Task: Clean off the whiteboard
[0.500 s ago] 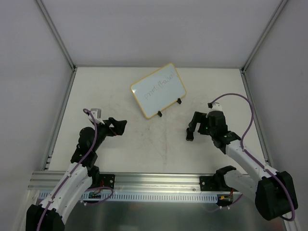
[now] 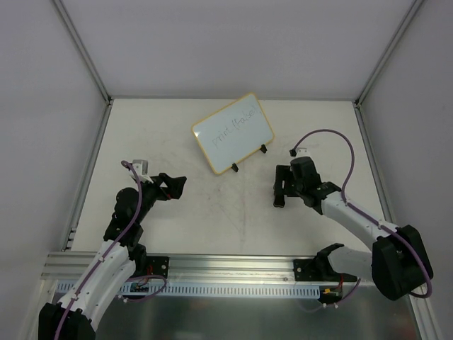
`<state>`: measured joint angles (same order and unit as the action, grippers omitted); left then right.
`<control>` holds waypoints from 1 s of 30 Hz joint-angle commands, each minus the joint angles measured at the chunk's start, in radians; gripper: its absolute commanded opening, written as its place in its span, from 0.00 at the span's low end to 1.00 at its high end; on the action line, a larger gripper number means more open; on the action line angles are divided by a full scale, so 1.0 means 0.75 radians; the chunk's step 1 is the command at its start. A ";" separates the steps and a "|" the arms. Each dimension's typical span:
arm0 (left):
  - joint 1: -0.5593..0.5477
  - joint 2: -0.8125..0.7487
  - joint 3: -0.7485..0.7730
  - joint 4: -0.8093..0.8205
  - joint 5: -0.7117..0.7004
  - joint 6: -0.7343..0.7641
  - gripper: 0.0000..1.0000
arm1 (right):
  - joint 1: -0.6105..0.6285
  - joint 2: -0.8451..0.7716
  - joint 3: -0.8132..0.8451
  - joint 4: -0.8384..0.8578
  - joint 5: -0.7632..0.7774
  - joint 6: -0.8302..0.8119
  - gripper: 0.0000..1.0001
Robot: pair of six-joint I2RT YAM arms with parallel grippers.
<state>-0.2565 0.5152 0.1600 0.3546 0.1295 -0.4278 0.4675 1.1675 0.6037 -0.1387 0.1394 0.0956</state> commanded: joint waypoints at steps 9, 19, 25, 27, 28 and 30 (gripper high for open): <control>-0.010 0.004 0.012 0.051 0.013 0.018 0.99 | 0.052 0.120 0.089 -0.095 0.123 0.024 0.69; -0.012 0.008 0.016 0.051 0.018 0.014 0.99 | 0.080 0.243 0.120 -0.097 0.084 0.081 0.65; -0.010 0.006 0.012 0.049 0.007 0.014 0.99 | 0.084 0.296 0.142 -0.118 0.102 0.098 0.54; -0.012 0.011 0.014 0.049 0.011 0.014 0.99 | 0.084 0.309 0.148 -0.136 0.103 0.106 0.50; -0.010 0.011 0.014 0.051 0.011 0.014 0.99 | 0.084 0.313 0.146 -0.136 0.100 0.106 0.48; -0.010 0.011 0.014 0.049 0.009 0.016 0.99 | 0.086 0.311 0.144 -0.136 0.098 0.122 0.46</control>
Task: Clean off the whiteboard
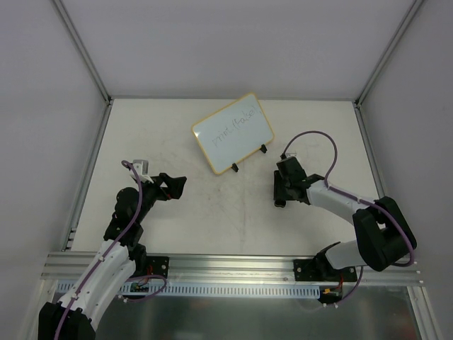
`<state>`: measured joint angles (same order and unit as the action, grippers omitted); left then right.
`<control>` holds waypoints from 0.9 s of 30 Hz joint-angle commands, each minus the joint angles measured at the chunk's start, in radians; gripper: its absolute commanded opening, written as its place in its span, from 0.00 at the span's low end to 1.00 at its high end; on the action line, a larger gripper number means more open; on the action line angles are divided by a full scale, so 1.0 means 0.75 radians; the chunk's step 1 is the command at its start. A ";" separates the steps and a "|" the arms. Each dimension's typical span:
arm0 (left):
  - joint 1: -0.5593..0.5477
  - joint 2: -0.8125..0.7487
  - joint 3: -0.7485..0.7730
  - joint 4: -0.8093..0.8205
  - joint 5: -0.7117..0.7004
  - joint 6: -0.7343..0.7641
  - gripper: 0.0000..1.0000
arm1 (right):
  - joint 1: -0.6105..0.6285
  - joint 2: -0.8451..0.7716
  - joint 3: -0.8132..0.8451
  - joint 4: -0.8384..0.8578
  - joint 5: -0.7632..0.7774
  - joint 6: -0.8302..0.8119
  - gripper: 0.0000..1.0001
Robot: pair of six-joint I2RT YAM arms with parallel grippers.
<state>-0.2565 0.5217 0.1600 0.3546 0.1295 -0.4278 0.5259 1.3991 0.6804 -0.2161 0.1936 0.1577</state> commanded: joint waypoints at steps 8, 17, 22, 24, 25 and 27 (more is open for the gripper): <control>-0.010 0.002 0.014 0.049 0.009 0.016 0.99 | 0.017 -0.002 0.042 -0.064 0.034 0.094 0.41; -0.012 0.037 0.022 0.051 0.009 0.012 0.99 | 0.019 0.014 0.032 -0.064 0.026 0.101 0.29; -0.010 0.041 -0.025 0.191 0.040 0.016 0.99 | 0.021 -0.006 0.042 -0.064 0.016 0.078 0.27; -0.012 0.051 -0.121 0.351 0.056 0.033 0.99 | 0.019 -0.027 0.056 -0.078 0.020 0.070 0.27; -0.010 0.055 -0.144 0.410 0.044 0.020 0.99 | 0.021 -0.037 0.058 -0.082 0.022 0.060 0.27; -0.010 0.096 -0.150 0.482 -0.011 -0.002 0.99 | 0.019 -0.063 0.070 -0.088 0.028 0.047 0.22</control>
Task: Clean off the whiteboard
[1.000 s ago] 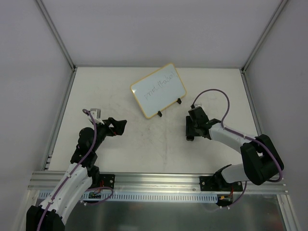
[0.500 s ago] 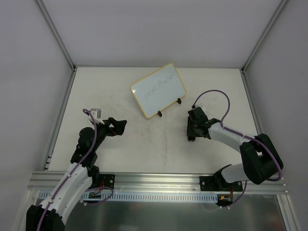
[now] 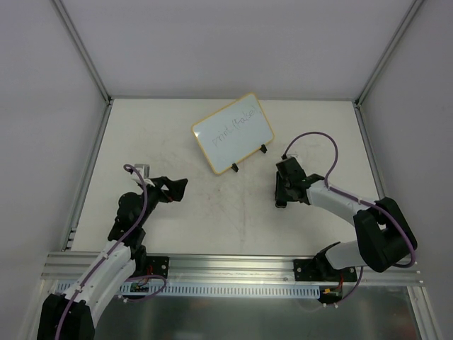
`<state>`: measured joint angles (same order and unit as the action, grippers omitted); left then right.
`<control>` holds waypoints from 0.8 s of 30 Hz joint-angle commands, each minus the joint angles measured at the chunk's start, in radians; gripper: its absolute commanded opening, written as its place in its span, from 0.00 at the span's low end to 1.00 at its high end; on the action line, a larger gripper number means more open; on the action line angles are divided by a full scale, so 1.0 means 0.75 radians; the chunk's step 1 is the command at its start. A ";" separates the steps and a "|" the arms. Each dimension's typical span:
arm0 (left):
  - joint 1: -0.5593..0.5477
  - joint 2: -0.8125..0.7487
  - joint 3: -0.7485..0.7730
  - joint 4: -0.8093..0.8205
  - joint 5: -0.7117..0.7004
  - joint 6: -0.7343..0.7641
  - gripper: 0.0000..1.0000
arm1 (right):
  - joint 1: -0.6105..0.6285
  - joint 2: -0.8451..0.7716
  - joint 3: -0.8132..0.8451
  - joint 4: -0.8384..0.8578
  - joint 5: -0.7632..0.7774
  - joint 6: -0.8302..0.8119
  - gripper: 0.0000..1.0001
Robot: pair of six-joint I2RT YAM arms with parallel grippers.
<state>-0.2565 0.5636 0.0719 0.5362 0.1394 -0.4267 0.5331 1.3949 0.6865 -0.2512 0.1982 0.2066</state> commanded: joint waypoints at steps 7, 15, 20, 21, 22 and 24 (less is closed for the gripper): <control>-0.012 0.308 0.115 0.271 0.014 -0.024 0.92 | 0.009 -0.066 0.128 -0.084 0.024 -0.069 0.05; -0.004 0.606 0.258 0.533 0.113 -0.024 0.85 | 0.013 -0.095 0.177 -0.103 0.000 -0.132 0.00; 0.104 0.813 0.313 0.826 0.319 -0.161 0.76 | 0.013 -0.150 0.173 -0.101 0.008 -0.145 0.00; 0.123 0.841 0.323 0.864 0.350 -0.175 0.74 | 0.013 -0.154 0.173 -0.103 0.008 -0.149 0.00; 0.139 0.868 0.340 0.888 0.376 -0.190 0.73 | 0.013 -0.166 0.175 -0.103 0.008 -0.149 0.00; 0.176 0.942 0.391 0.931 0.442 -0.208 0.73 | 0.013 -0.174 0.177 -0.103 0.004 -0.153 0.00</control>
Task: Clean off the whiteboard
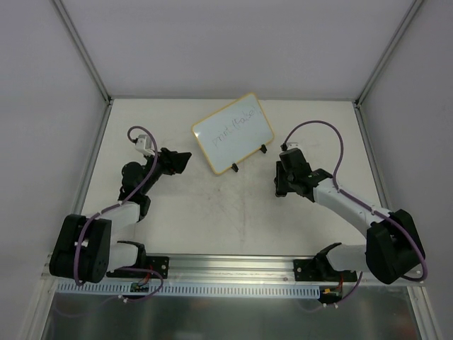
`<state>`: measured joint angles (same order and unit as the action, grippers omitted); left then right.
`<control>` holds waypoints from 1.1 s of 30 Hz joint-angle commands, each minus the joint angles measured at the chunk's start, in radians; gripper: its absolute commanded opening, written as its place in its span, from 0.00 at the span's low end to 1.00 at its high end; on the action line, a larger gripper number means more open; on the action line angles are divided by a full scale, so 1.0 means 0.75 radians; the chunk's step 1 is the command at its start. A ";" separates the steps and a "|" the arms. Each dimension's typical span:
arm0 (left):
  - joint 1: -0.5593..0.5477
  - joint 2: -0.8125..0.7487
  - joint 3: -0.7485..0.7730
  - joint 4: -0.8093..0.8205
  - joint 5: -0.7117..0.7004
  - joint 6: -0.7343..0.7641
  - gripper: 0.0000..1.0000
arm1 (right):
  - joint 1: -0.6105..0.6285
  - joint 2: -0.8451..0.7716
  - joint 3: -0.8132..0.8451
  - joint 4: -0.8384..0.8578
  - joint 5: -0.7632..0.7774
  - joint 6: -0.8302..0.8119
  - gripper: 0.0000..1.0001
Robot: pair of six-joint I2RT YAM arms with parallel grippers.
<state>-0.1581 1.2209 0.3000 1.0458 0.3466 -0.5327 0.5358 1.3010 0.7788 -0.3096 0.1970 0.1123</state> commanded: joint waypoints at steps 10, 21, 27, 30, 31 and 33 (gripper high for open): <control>0.121 0.388 0.299 0.414 0.331 -0.220 0.77 | 0.010 -0.096 0.046 -0.019 0.011 -0.043 0.00; 0.131 0.718 0.526 0.469 0.360 -0.280 0.75 | 0.010 -0.168 0.046 0.028 -0.046 -0.082 0.00; 0.131 0.822 0.616 0.467 0.393 -0.306 0.76 | 0.010 -0.199 0.048 0.075 -0.107 -0.101 0.00; 0.131 0.869 0.653 0.524 0.411 -0.361 0.76 | 0.008 -0.182 0.072 0.077 -0.124 -0.107 0.00; 0.129 0.902 0.667 0.538 0.434 -0.378 0.73 | 0.008 -0.176 0.078 0.077 -0.126 -0.107 0.01; 0.129 0.933 0.690 0.575 0.444 -0.404 0.70 | 0.010 -0.156 0.093 0.077 -0.128 -0.111 0.00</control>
<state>-0.0700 1.8912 0.7746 1.2667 0.6300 -0.7906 0.5358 1.1786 0.7891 -0.2771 0.1192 0.0494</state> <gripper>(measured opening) 0.713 0.333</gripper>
